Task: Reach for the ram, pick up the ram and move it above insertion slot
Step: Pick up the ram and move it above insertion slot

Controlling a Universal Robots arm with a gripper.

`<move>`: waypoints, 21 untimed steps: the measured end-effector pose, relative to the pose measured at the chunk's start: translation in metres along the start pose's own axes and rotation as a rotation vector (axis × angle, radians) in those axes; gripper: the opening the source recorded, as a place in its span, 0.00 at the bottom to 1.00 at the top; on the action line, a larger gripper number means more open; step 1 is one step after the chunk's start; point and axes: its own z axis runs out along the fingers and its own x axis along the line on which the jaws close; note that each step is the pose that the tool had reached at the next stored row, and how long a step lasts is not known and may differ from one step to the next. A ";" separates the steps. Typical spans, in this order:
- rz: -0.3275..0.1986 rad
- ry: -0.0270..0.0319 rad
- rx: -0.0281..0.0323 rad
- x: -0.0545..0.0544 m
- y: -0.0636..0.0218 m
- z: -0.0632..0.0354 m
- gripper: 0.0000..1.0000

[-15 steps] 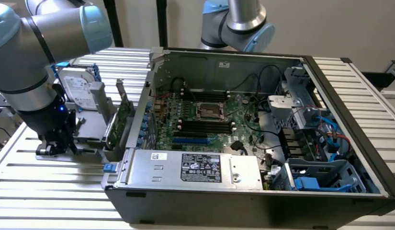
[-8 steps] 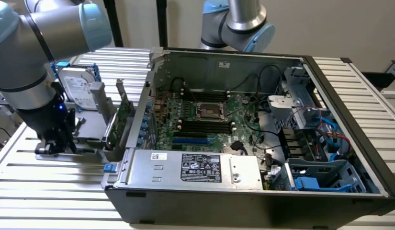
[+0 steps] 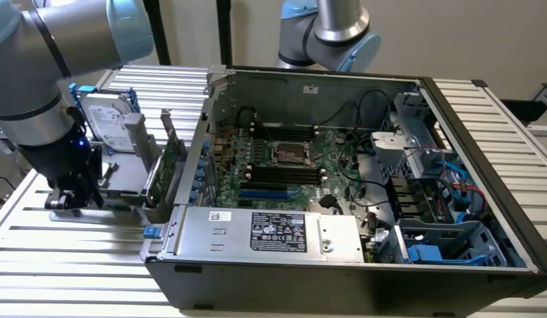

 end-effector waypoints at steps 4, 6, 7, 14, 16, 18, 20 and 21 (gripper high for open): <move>0.000 0.0001 -0.0001 0.000 0.0001 -0.0076 0.14; 0.000 0.0001 -0.0002 0.000 0.0001 -0.0121 0.14; 0.000 0.0001 -0.0005 0.000 0.0002 -0.0151 0.14; -0.001 0.0001 -0.0040 0.000 -0.0005 -0.0446 0.14; -0.002 0.0002 -0.0043 0.000 -0.0016 -0.0536 0.14; -0.004 0.0002 -0.0046 0.000 -0.0035 -0.0629 0.14; -0.007 0.0002 -0.0045 0.000 -0.0063 -0.0719 0.14; -0.008 0.0002 -0.0046 0.000 -0.0079 -0.0763 0.14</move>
